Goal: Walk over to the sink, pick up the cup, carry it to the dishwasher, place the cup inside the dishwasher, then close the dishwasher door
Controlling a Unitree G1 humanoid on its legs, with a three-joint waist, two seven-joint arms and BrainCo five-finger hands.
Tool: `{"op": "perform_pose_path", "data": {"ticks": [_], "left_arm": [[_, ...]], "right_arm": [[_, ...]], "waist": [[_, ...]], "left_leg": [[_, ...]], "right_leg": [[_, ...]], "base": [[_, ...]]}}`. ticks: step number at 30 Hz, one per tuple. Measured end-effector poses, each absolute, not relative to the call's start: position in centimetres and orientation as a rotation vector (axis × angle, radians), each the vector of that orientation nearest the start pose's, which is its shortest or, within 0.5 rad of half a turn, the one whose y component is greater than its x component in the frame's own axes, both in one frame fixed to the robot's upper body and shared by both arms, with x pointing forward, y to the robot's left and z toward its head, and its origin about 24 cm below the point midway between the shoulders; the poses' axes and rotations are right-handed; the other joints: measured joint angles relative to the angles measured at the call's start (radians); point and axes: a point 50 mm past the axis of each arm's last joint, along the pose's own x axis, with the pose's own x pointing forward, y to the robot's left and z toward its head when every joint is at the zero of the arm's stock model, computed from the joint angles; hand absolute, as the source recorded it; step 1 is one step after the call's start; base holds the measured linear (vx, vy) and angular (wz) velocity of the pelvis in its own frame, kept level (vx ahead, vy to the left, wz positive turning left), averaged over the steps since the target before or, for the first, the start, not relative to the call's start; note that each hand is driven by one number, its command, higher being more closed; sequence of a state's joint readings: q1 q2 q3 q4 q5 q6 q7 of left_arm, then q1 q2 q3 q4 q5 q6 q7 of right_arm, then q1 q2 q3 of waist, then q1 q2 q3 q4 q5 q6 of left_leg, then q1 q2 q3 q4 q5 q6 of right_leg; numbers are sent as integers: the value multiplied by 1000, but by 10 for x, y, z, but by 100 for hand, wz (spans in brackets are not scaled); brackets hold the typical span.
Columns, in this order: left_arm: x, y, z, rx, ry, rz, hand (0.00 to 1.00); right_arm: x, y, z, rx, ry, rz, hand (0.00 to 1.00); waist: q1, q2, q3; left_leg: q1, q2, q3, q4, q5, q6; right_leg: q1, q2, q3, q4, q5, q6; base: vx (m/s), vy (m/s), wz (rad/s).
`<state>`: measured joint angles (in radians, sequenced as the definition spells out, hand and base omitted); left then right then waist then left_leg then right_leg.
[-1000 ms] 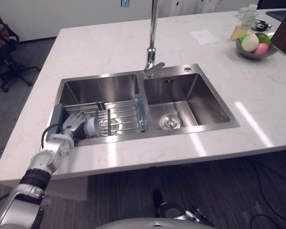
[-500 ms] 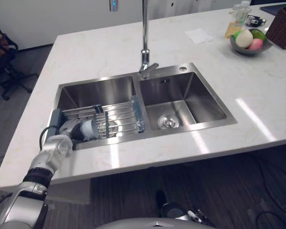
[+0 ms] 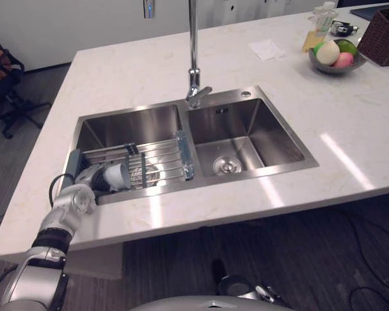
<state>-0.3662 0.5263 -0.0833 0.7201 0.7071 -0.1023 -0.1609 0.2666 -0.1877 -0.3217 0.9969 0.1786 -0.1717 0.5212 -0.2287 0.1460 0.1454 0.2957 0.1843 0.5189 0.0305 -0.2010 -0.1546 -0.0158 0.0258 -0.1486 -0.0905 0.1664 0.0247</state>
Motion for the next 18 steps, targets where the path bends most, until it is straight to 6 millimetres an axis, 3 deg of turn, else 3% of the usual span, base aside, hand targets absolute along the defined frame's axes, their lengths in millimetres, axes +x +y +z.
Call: {"op": "perform_pose_path", "data": {"ticks": [5, 18], "left_arm": [[300, 276, 14, 1079, 439, -194, 100], [294, 276, 11, 963, 397, -203, 100]], "right_arm": [[43, -250, -144, 304, 949, -63, 0], [44, -251, -144, 307, 956, -52, 0]], "waist": [[3, 0, 0], [10, -6, 4]], "left_leg": [[0, 1, 0, 1, -4, 0], [2, 2, -1, 5, -3, 0]], "right_leg": [[0, 3, 1, 0, 0, 1], [1, 5, 1, 0, -10, -5]], "base": [[-15, -8, -1], [-2, -2, -1]]}}
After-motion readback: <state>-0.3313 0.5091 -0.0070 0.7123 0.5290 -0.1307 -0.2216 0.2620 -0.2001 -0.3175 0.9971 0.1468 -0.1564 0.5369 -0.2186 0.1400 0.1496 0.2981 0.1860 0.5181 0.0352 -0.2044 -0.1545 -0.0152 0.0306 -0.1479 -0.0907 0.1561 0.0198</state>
